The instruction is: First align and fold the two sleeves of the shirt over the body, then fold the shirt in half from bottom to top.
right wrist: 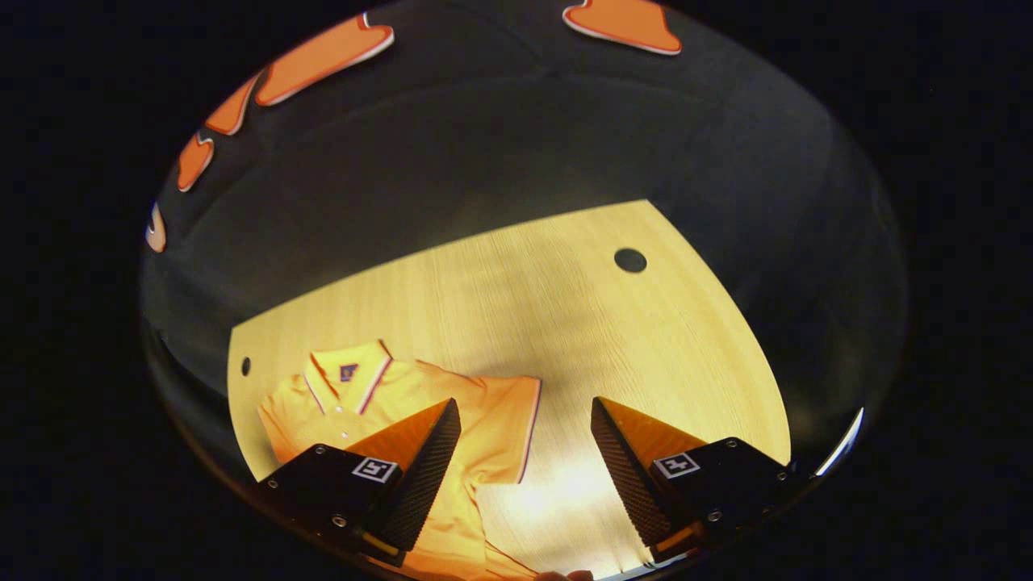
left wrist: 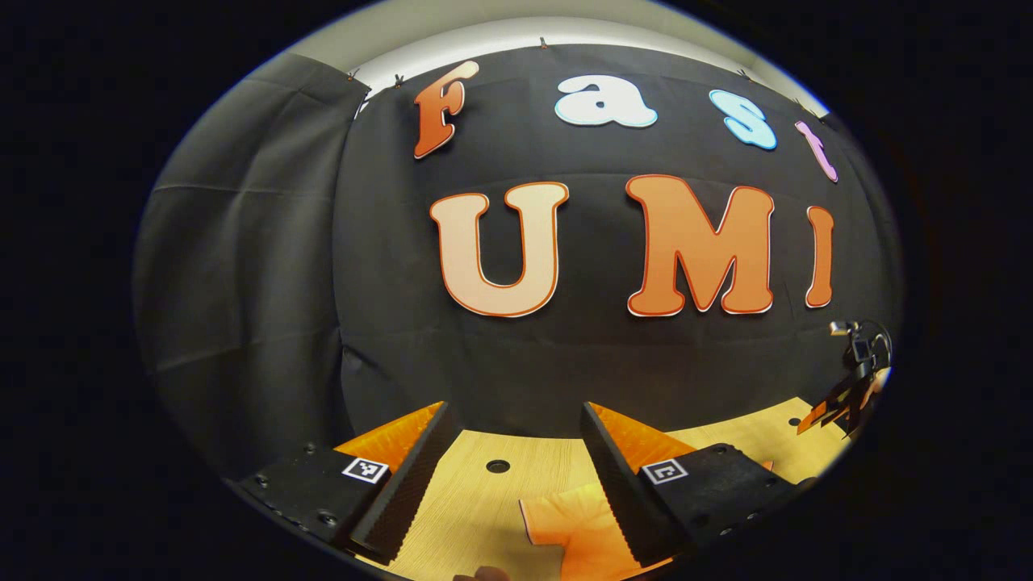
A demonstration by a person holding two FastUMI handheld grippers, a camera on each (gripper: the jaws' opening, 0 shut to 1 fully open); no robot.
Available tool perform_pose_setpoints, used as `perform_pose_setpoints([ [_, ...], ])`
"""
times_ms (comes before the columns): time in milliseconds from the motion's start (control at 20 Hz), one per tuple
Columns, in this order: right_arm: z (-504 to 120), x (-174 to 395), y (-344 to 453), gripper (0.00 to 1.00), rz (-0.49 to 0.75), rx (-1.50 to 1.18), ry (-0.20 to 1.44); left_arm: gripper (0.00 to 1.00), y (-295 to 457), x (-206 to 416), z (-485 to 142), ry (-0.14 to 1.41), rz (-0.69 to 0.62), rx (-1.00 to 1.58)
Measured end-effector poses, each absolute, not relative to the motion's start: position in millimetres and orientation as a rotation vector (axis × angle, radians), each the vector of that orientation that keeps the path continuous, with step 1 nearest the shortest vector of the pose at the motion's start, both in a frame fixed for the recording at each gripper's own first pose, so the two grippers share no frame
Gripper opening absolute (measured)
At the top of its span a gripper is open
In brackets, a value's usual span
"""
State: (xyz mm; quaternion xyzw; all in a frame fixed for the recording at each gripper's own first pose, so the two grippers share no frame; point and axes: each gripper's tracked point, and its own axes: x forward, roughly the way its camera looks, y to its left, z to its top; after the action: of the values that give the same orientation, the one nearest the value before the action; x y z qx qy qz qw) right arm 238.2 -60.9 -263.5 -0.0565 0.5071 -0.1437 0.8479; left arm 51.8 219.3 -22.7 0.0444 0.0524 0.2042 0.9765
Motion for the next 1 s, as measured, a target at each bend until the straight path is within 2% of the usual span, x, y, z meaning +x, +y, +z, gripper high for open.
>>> perform_pose_setpoints([
  [350, -351.1, 213.5, -90.7, 1.00, -0.383, -0.121, 1.280, 0.98, 221.8, 50.7, -42.4, 0.150, 0.406, 0.075],
  [650, -378.5, 212.8, -100.3, 1.00, -0.405, -0.173, 1.319, 0.98, 220.3, 48.3, -58.1, 0.203, 0.399, 0.073],
  [700, -381.5, 212.8, -99.4, 0.92, -0.402, -0.174, 1.328, 0.98, 219.5, 48.7, -60.1, 0.208, 0.396, 0.068],
  [750, -384.3, 213.2, -97.6, 0.93, -0.398, -0.169, 1.336, 0.98, 218.9, 47.2, -62.1, 0.212, 0.395, 0.068],
  [800, -388.5, 214.5, -95.1, 1.00, -0.395, -0.165, 1.334, 0.98, 218.9, 46.7, -63.0, 0.216, 0.396, 0.070],
  [850, -393.0, 214.3, -92.6, 1.00, -0.386, -0.159, 1.335, 0.98, 219.9, 45.6, -63.7, 0.218, 0.397, 0.074],
  [950, -395.4, 218.7, -88.1, 0.96, -0.372, -0.145, 1.327, 0.98, 221.6, 45.0, -64.9, 0.221, 0.398, 0.079],
  [1000, -396.7, 220.4, -84.8, 0.91, -0.353, -0.130, 1.323, 0.98, 222.8, 45.1, -65.2, 0.223, 0.399, 0.077],
])
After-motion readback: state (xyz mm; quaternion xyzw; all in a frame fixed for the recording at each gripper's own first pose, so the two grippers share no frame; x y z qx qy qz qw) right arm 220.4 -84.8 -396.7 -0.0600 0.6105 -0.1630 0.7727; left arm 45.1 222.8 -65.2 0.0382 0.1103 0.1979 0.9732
